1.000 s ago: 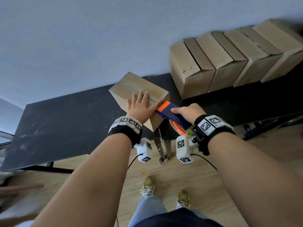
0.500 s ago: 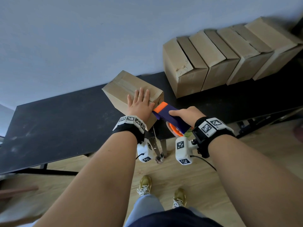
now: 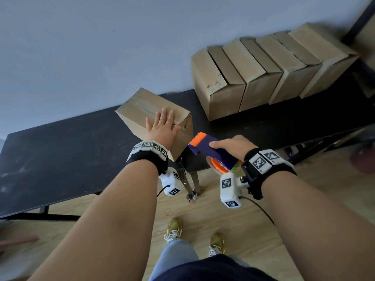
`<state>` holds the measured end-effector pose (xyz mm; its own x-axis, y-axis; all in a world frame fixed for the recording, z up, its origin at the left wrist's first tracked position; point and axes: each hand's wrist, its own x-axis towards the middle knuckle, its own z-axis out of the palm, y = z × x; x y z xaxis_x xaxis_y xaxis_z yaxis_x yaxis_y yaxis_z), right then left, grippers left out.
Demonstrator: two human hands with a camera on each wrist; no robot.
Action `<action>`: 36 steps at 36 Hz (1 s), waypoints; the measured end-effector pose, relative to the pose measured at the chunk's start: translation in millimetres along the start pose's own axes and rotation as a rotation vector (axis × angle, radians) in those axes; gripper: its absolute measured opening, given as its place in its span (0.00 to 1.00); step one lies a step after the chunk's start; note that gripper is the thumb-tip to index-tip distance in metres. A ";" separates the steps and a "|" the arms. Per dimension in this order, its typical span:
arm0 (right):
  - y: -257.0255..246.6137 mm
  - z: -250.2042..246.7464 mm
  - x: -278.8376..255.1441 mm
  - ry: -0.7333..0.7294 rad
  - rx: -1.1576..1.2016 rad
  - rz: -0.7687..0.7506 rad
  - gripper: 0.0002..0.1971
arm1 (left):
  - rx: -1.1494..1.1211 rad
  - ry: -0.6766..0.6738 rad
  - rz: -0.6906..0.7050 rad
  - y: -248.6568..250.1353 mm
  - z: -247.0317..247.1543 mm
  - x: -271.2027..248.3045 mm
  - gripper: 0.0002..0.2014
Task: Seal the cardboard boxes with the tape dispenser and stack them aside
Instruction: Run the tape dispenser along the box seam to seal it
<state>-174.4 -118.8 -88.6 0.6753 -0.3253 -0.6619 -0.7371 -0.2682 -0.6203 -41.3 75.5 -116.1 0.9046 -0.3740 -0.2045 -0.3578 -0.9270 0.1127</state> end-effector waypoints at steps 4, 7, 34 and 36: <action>-12.9 1.5 2.3 0.036 -0.052 -0.027 0.25 | -0.009 0.002 0.004 0.1 -1.7 -3.4 0.30; -15.7 10.1 8.1 0.043 -0.078 -0.020 0.24 | -0.018 0.011 0.015 -3.4 -1.2 -4.0 0.32; -58.8 32.6 45.0 -0.008 0.038 0.034 0.15 | 0.085 0.094 0.029 -2.2 10.4 0.1 0.33; -64.4 30.0 44.4 -0.052 -0.010 0.025 0.13 | 0.087 0.093 0.027 -1.5 10.3 -0.2 0.34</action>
<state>-96.2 -88.8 -90.7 0.6568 -0.2850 -0.6982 -0.7539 -0.2699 -0.5990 -43.3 76.6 -126.3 0.9105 -0.3982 -0.1114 -0.3973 -0.9172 0.0310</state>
